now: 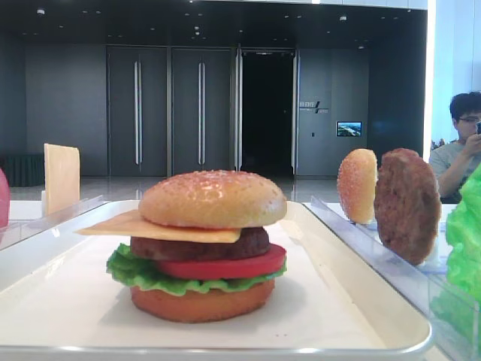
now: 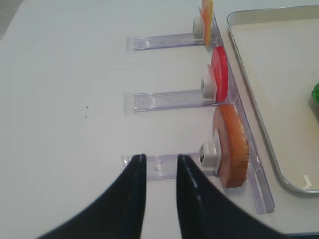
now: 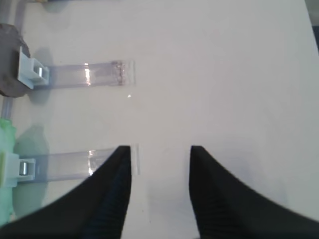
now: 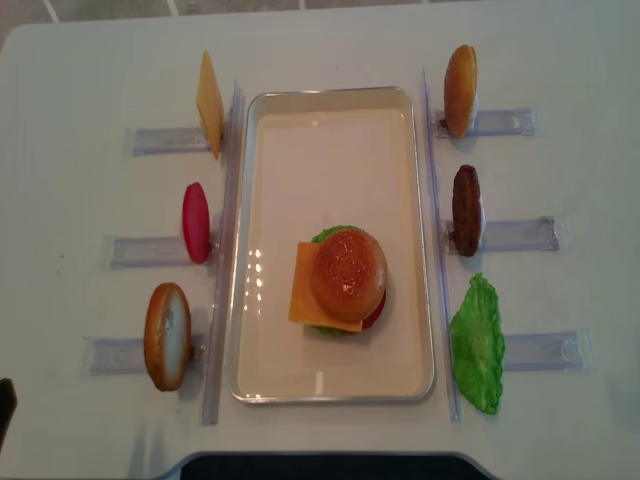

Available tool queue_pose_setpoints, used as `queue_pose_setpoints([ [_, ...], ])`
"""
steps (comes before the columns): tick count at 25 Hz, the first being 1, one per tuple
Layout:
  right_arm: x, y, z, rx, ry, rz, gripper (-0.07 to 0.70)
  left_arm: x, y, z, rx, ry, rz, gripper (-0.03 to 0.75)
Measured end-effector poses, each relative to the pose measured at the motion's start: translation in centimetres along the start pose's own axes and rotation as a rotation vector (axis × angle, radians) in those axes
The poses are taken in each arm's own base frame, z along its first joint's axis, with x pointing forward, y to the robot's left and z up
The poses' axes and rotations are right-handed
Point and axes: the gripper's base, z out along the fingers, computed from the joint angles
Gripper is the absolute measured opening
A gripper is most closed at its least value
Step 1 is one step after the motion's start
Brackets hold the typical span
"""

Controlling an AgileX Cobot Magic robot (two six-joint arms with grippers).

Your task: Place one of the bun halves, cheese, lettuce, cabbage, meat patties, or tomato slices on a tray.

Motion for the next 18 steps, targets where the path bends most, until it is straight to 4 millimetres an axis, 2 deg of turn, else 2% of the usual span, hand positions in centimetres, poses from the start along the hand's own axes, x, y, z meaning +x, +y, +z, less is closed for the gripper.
queue_pose_setpoints([
  [7, 3.8, -0.1, -2.1, 0.012, -0.019, 0.022, 0.296, 0.0, 0.0, 0.0, 0.025, -0.002, -0.001, 0.16],
  [10, 5.8, -0.1, -3.2, 0.009, -0.12, 0.014, 0.296, 0.0, 0.0, 0.0, 0.025, -0.002, -0.005, 0.16],
  [14, 8.6, -0.2, -3.7, 0.008, -0.246, 0.004, 0.296, 0.0, 0.0, 0.0, 0.025, -0.002, -0.006, 0.16],
  [18, 9.4, -0.2, -4.0, 0.01, -0.306, 0.002, 0.296, 0.0, 0.0, 0.0, 0.025, -0.001, -0.006, 0.16],
])
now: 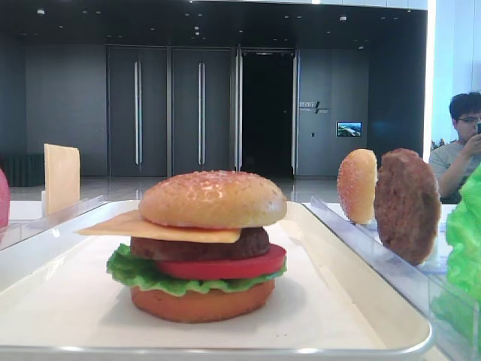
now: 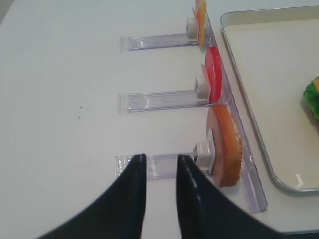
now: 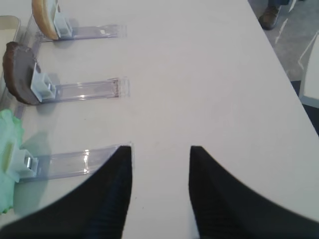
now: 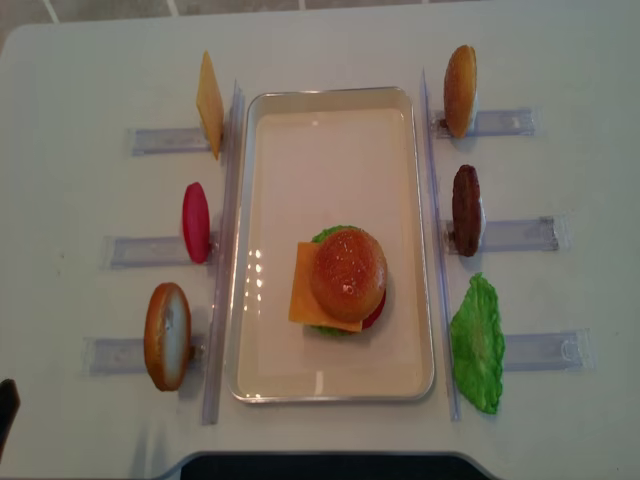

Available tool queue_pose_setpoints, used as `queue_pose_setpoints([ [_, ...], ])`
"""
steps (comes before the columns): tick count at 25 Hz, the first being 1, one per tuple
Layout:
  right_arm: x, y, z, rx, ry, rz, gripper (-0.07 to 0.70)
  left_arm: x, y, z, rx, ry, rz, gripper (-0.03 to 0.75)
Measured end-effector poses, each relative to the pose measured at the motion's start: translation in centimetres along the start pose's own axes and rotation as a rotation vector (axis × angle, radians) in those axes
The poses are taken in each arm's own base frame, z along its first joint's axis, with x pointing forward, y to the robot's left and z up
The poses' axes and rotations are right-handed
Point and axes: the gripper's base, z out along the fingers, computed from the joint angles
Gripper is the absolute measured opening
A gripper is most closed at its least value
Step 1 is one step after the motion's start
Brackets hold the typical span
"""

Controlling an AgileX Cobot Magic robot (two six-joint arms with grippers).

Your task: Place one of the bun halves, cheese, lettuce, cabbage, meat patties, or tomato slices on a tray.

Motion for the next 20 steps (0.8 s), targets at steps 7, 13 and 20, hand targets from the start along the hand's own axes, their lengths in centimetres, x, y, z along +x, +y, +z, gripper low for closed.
queue_pose_setpoints([
  [7, -0.09, -0.01, 0.41, -0.002, -0.027, -0.002, 0.296, 0.0, 0.01, 0.0, -0.001, 0.0, 0.0, 0.16],
  [13, -0.06, 0.0, 0.89, -0.003, -0.041, -0.002, 0.296, 0.0, 0.01, 0.0, -0.001, 0.0, 0.0, 0.16],
  [20, -0.08, 0.0, 0.89, -0.003, -0.044, -0.002, 0.296, 0.0, 0.01, 0.0, -0.001, 0.0, 0.0, 0.16],
])
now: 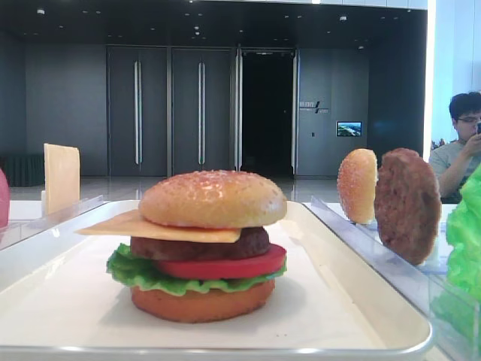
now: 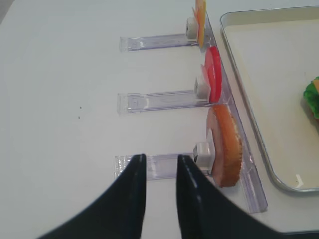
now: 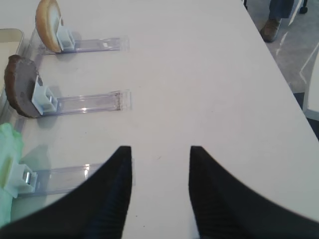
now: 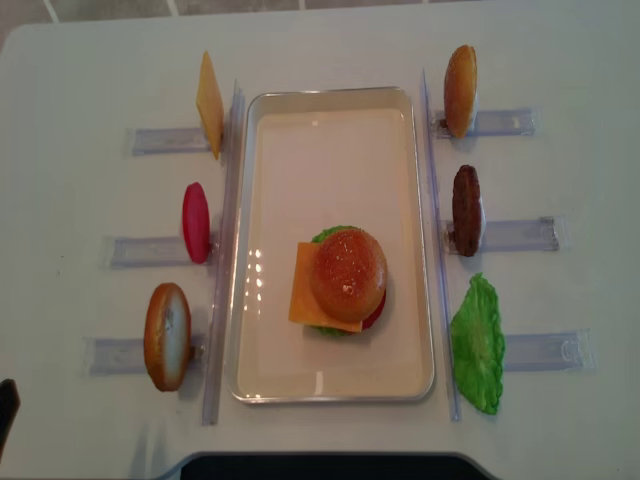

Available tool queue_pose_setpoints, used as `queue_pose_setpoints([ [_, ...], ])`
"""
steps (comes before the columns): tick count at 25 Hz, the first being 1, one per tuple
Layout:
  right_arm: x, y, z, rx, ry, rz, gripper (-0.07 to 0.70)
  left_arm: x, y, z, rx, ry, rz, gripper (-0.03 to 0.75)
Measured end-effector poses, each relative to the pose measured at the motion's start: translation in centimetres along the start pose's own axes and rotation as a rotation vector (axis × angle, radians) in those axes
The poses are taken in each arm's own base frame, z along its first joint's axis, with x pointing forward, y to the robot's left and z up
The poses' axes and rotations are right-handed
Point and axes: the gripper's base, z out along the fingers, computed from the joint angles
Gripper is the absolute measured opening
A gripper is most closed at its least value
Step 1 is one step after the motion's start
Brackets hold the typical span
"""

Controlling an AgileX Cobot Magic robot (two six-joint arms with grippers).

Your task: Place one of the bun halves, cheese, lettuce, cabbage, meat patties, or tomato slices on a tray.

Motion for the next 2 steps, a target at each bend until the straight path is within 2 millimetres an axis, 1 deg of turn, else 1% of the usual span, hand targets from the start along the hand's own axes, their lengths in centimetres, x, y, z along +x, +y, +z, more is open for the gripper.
queue_pose_setpoints([
  [2, 0.01, 0.0, 0.03, 0.0, 0.0, 0.0, 0.296, 0.0, 0.0, 0.0, 0.0, 0.0, 0.0, 0.16],
])
